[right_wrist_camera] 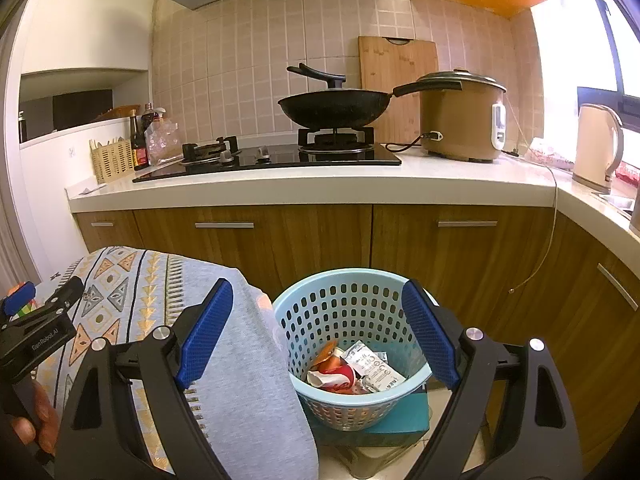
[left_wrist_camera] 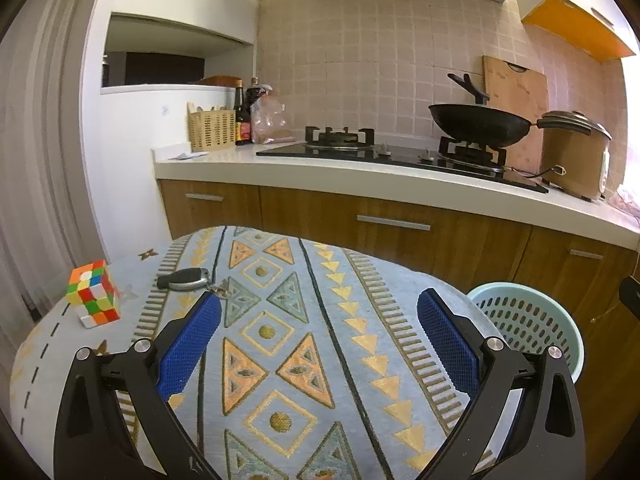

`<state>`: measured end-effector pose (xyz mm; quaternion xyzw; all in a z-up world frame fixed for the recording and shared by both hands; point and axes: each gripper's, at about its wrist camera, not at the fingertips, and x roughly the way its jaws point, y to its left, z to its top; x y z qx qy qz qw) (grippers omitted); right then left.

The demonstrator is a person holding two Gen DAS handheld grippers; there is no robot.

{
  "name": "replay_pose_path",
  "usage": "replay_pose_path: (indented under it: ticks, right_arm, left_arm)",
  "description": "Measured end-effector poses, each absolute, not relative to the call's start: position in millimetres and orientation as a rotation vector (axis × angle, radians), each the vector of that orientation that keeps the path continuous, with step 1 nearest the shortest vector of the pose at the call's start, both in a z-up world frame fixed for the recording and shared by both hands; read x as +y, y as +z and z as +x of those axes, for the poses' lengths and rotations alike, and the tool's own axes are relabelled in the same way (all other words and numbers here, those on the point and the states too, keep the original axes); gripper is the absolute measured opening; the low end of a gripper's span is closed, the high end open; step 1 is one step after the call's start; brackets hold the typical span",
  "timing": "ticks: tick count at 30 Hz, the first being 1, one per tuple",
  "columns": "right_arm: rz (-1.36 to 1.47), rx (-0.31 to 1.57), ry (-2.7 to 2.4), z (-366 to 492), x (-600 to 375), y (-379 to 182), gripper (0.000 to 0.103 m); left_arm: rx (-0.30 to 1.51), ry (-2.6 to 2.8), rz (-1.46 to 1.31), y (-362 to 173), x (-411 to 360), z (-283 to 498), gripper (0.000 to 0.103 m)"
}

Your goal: Collect trash

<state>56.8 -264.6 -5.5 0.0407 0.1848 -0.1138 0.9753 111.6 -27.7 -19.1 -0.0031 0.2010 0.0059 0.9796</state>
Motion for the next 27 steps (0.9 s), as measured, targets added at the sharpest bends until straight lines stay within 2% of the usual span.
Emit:
replay_pose_path:
  ticks: [16, 27]
  right_arm:
    - [0.091, 0.359, -0.218, 51, -264, 4, 0.082]
    - [0.07, 0.352, -0.214, 41, -251, 22, 0.082]
  left_arm:
    - [0.345, 0.034, -0.009, -8, -31, 100, 0.095]
    - [0.418, -0.051, 0.009, 1, -29, 68, 0.095]
